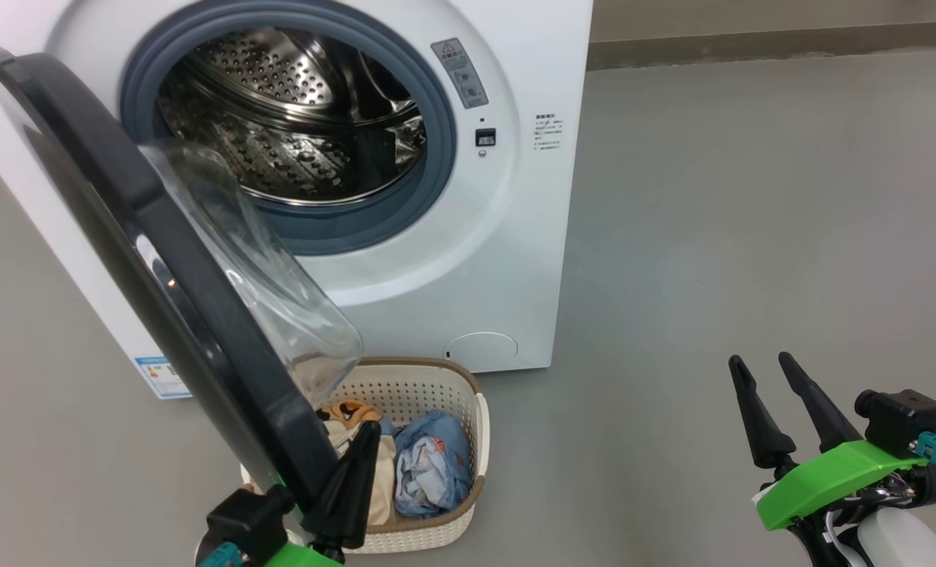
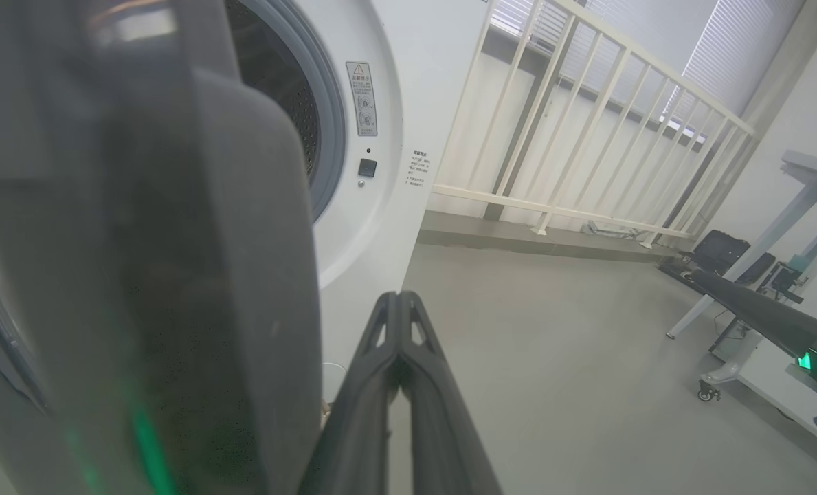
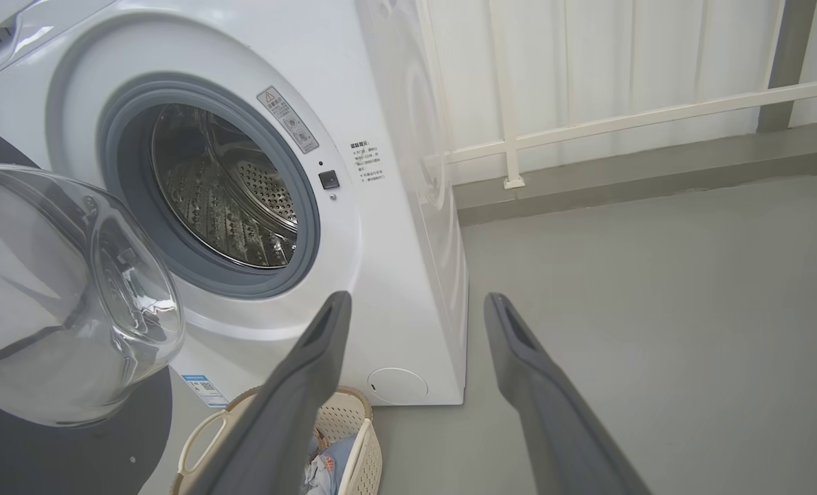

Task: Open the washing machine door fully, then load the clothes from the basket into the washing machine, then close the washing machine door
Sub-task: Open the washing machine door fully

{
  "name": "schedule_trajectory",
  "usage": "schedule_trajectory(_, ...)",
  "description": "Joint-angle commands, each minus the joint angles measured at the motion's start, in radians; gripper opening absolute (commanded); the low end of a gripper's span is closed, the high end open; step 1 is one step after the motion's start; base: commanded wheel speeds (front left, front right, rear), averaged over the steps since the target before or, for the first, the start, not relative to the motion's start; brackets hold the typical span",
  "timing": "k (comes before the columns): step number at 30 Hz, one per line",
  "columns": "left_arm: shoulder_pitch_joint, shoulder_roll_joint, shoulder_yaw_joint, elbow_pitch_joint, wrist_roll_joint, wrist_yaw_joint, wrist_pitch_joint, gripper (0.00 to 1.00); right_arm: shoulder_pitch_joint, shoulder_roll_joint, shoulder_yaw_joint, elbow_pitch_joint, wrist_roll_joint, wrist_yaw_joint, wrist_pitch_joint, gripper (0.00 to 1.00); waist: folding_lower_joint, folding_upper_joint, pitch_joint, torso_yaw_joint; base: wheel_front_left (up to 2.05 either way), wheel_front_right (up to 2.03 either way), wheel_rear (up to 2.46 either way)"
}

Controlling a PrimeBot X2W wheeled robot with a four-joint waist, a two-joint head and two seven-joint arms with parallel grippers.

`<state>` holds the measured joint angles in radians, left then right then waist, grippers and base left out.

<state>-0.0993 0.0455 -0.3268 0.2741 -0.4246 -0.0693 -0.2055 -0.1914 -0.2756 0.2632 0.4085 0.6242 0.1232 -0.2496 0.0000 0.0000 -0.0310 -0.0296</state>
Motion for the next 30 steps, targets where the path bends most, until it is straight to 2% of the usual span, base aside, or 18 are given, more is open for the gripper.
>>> schedule_trajectory(1,-0.044,0.012,0.048,-0.007,-0.011,0.010,-0.015,0.00,-0.012,-0.008,0.016,-0.018,0.004,0.008,-0.012,1.00,0.0000,0.0000,0.002,0.007,0.00,0.00,0.00)
schedule_trajectory(30,0.010,0.068,0.064,-0.083,-0.024,0.055,0.015,0.00,0.002,0.013,-0.001,-0.019,0.000,0.008,-0.012,1.00,0.0000,0.0000,-0.009,0.178,0.00,0.00,0.00)
